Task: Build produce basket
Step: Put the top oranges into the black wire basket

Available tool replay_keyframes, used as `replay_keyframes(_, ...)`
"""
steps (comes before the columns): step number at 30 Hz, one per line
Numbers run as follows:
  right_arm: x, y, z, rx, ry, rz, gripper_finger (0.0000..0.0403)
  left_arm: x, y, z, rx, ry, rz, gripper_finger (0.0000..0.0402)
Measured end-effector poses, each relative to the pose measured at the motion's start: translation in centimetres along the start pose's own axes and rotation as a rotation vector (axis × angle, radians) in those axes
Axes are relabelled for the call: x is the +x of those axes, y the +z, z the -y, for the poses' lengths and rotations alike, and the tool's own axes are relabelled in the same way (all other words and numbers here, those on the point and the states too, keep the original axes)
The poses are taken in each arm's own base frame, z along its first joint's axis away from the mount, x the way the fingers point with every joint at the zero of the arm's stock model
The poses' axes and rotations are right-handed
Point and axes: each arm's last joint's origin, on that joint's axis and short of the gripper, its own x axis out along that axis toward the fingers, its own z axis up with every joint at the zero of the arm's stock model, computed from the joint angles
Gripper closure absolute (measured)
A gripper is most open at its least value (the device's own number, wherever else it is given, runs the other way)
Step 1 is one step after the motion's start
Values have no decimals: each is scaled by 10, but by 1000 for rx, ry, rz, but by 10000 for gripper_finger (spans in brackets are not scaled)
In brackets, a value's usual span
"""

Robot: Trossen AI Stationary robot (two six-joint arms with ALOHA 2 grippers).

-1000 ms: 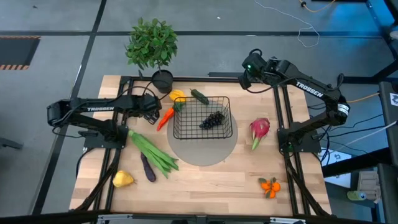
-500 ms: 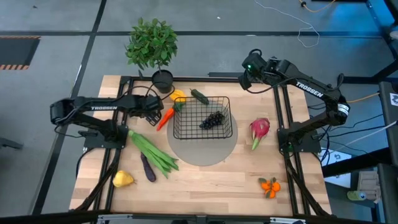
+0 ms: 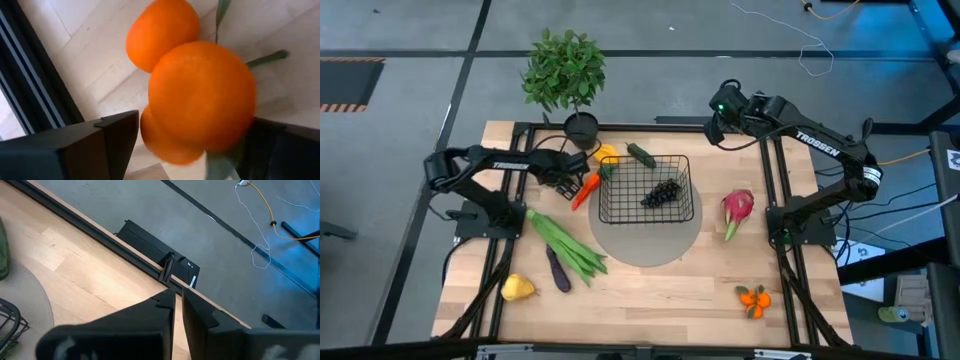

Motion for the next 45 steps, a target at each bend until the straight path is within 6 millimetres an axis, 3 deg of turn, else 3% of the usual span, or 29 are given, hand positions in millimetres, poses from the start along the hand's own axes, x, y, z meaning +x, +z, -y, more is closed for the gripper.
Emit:
replay_keyframes(5, 0, 0, 0, 0, 0, 0, 374, 8, 0, 5, 17, 1, -52, 165)
replay_keyframes(9, 0, 0, 0, 0, 1, 0, 374, 8, -2, 8, 27, -8, -51, 207)
replay_keyframes(14, 0, 0, 0, 0, 1, 0, 374, 0, -4, 9, 22, 13, 4, 261)
replay_keyframes(18, 0, -1, 0, -3, 1, -5, 374, -13, -7, 4, 3, 29, 7, 262)
replay_keyframes(22, 0, -1, 0, -5, -1, -13, 374, -34, -7, -1, -27, 28, 23, 262)
replay_keyframes(27, 0, -1, 0, -6, -2, -14, 374, -74, 4, -3, -47, -72, 168, 267)
replay_keyframes(33, 0, -2, 0, -7, -2, -14, 374, -135, 22, -8, -57, -152, 438, 267)
replay_keyframes(37, 0, -2, 0, -8, -3, -15, 374, -172, 37, -1, 7, -338, 636, 267)
replay_keyframes(41, 0, -2, 0, -8, -3, -14, 374, -190, 48, 19, 200, -598, 802, 262)
replay_keyframes(45, 0, -2, 0, -8, -2, -14, 374, -196, 53, 33, 277, -624, 899, 242)
